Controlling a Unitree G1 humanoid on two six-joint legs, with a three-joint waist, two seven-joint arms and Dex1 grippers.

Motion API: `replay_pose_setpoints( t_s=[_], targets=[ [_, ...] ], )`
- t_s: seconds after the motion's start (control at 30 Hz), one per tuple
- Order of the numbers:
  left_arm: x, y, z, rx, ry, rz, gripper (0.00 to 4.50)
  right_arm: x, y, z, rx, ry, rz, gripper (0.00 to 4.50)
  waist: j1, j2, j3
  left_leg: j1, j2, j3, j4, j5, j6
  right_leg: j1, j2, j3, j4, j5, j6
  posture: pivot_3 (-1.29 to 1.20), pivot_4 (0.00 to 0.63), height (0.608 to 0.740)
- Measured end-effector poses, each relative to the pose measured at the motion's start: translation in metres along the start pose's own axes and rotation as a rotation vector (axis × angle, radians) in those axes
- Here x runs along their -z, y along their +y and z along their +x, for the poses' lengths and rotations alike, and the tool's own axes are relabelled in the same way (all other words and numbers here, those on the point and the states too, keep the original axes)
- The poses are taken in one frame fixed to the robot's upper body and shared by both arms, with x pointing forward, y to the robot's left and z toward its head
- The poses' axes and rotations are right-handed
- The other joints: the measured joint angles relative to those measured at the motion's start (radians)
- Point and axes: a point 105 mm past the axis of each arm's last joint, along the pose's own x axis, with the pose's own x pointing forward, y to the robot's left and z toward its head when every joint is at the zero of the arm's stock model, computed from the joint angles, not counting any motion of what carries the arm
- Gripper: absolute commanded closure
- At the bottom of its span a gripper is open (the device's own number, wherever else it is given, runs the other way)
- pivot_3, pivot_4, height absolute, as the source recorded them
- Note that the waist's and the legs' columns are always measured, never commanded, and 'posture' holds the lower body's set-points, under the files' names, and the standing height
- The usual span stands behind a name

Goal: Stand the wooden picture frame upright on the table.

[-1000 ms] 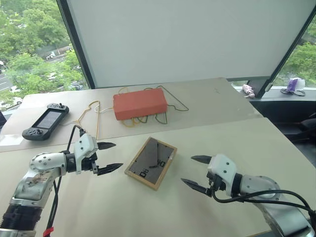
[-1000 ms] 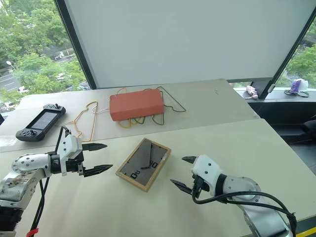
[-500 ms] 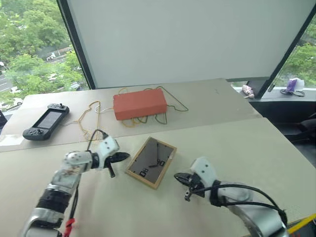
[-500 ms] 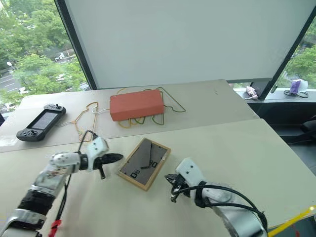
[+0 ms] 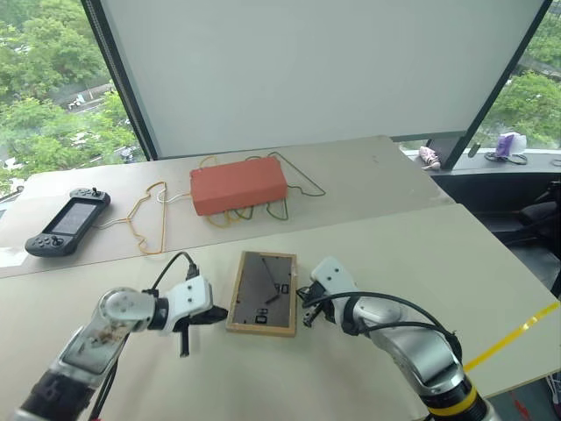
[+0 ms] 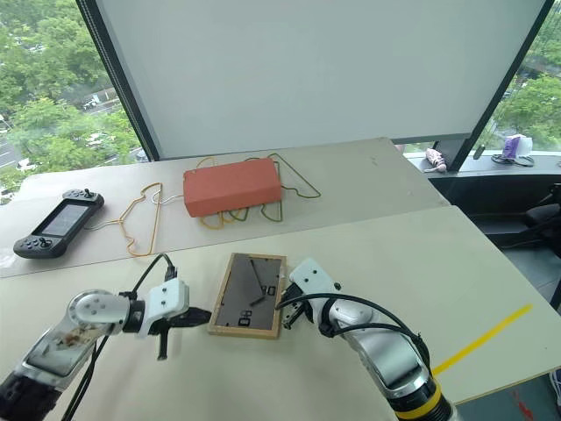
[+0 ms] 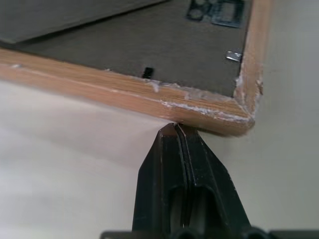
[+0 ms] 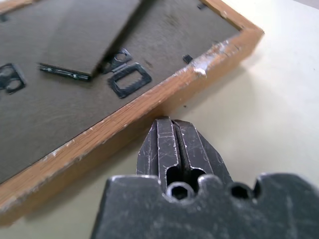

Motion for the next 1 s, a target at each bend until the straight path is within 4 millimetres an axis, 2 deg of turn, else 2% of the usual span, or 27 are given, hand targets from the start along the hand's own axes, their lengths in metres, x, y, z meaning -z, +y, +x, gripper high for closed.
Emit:
replay_pose_setpoints(
  t_s=[0.2, 0.4, 0.5, 0.6, 0.63, 0.73, 0.83, 0.87, 1.0],
  targets=[
    [0.002, -0.015, -0.006, -0.03, 0.009, -0.081, 4.44, -0.003, 0.01, 0.008, -0.079, 0.006, -0.039, 4.46, 0.002, 0.0, 0.0, -0.001, 0.0, 0.0, 0.0, 0.0, 0.0, -0.001, 0.0, 0.0, 0.001, 0.0, 0.0, 0.0, 0.15, 0.74],
    [0.008, -0.011, -0.011, -0.065, 0.024, -0.079, 4.44, 0.002, 0.006, 0.003, -0.09, 0.024, -0.054, 4.46, 0.003, 0.0, 0.0, 0.0, 0.0, 0.0, 0.0, 0.0, 0.0, -0.001, 0.0, 0.0, 0.001, 0.0, 0.0, 0.0, 0.15, 0.74],
    [0.02, 0.005, -0.027, -0.15, 0.051, -0.067, 4.44, 0.011, -0.001, -0.01, -0.087, 0.043, -0.065, 4.46, 0.006, 0.0, 0.0, 0.0, 0.0, 0.0, 0.0, -0.002, 0.003, -0.001, 0.0, 0.0, 0.001, 0.0, 0.0, 0.0, 0.15, 0.74],
    [0.035, 0.018, -0.055, -0.254, 0.11, -0.03, 4.44, 0.021, -0.012, -0.024, -0.08, 0.063, -0.084, 4.46, 0.009, 0.0, 0.0, 0.0, 0.0, 0.0, 0.0, -0.003, 0.005, 0.0, 0.0, 0.0, 0.001, 0.0, 0.0, 0.0, 0.15, 0.74],
    [0.035, 0.02, -0.059, -0.271, 0.099, -0.004, 4.44, 0.022, -0.014, -0.027, -0.083, 0.062, -0.092, 4.46, 0.012, 0.0, 0.0, 0.0, 0.0, 0.0, 0.0, -0.003, 0.005, 0.0, 0.0, 0.0, 0.001, 0.0, 0.0, 0.0, 0.15, 0.74],
    [0.016, 0.026, -0.068, -0.359, -0.016, 0.318, 4.44, 0.025, -0.016, -0.033, -0.12, 0.046, -0.139, 4.46, 0.027, 0.0, 0.0, -0.001, 0.0, 0.0, 0.001, -0.002, 0.002, 0.0, -0.001, 0.0, -0.002, 0.0, -0.001, 0.0, 0.15, 0.74],
    [0.007, 0.02, -0.072, -0.379, -0.081, 0.69, 3.79, 0.027, -0.011, -0.037, -0.181, 0.033, -0.176, 4.5, 0.033, 0.0, 0.0, -0.001, 0.0, 0.001, 0.0, 0.0, -0.002, 0.001, 0.0, -0.001, -0.003, 0.0, -0.001, 0.0, 0.15, 0.74],
    [0.004, 0.015, -0.072, -0.366, -0.11, 0.857, 3.33, 0.028, -0.008, -0.039, -0.216, 0.037, -0.193, 4.5, 0.033, 0.0, 0.0, -0.001, 0.0, 0.001, 0.0, 0.0, -0.002, 0.001, -0.001, -0.001, -0.003, 0.001, -0.001, 0.0, 0.15, 0.74],
    [0.008, 0.001, -0.061, -0.317, -0.195, 1.11, 1.83, 0.028, -0.007, -0.039, -0.282, 0.054, -0.22, 4.5, 0.032, 0.0, 0.0, 0.001, 0.0, 0.001, 0.0, 0.0, -0.002, 0.005, -0.001, -0.001, -0.005, 0.001, 0.0, 0.0, 0.15, 0.74]
  ],
)
